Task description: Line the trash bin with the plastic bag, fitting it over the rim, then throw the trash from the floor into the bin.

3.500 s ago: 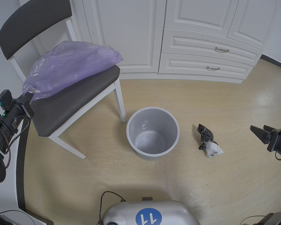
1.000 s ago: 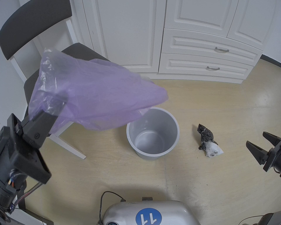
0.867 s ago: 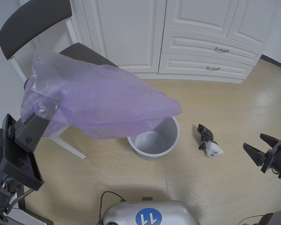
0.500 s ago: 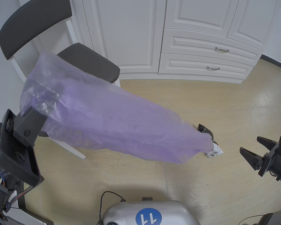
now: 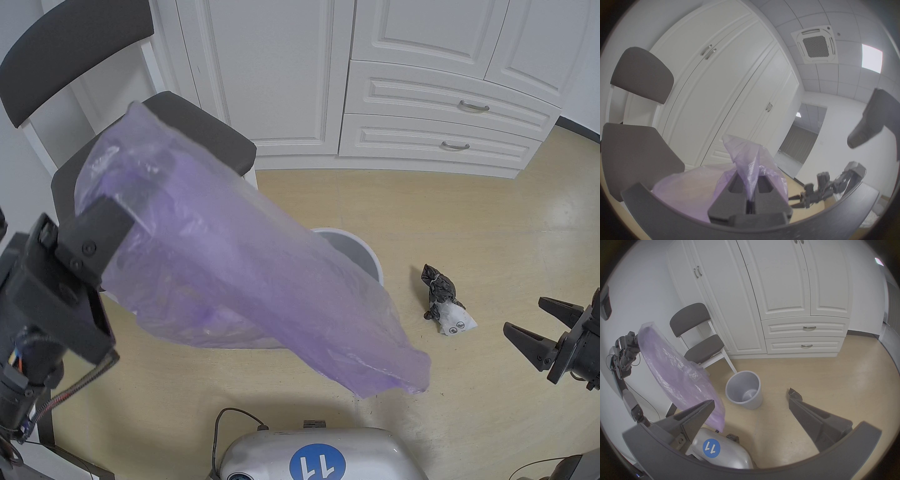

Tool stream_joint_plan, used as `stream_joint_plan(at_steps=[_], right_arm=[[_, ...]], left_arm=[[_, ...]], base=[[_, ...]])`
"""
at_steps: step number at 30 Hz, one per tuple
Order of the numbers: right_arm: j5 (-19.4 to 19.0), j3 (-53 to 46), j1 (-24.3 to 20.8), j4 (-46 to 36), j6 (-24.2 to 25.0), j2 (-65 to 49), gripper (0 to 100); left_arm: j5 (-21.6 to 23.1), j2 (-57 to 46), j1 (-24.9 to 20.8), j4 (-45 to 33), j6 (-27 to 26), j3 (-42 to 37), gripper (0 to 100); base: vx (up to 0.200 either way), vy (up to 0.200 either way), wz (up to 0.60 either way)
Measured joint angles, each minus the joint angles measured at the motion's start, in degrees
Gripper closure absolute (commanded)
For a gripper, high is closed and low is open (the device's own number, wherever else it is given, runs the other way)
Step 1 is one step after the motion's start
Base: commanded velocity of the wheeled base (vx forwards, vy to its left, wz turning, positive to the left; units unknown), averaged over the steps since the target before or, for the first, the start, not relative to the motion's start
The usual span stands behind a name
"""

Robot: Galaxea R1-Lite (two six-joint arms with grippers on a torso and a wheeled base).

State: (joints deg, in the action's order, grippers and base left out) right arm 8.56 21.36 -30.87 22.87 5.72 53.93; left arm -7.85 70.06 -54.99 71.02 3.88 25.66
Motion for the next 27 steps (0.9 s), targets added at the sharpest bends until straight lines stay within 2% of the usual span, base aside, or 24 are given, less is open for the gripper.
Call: stream_joint_plan(at_steps=[6,10,15,21,27], right_arm=[[-0.07,0.16,-1.74,0.0,1.3,1.24,0],[-0.98,-0.63,-5.42,-0.05,1.87,1.96,0],[-2.84,-1.96,-10.53,1.13,5.08,4.3,0],[-2.86,-2.38,-15.32,12.59,6.84,10.56,0],[-0.77,-3.97,-18.22,24.13,7.23,18.99,0]], left_arm=[[-0.06,2.6,0.41,0.09,4.17,6.56,100],[-0.24,3.36,0.56,0.15,4.79,8.27,100],[-1.83,3.95,0.37,1.78,4.88,9.64,100],[-3.86,4.19,-0.71,2.9,4.63,10.86,100],[-4.52,4.5,-1.67,3.21,4.44,11.46,100]], base=[[0.0,0.0,0.0],[0.0,0.0,0.0],[0.0,0.0,0.0],[0.0,0.0,0.0],[0.0,0.0,0.0]])
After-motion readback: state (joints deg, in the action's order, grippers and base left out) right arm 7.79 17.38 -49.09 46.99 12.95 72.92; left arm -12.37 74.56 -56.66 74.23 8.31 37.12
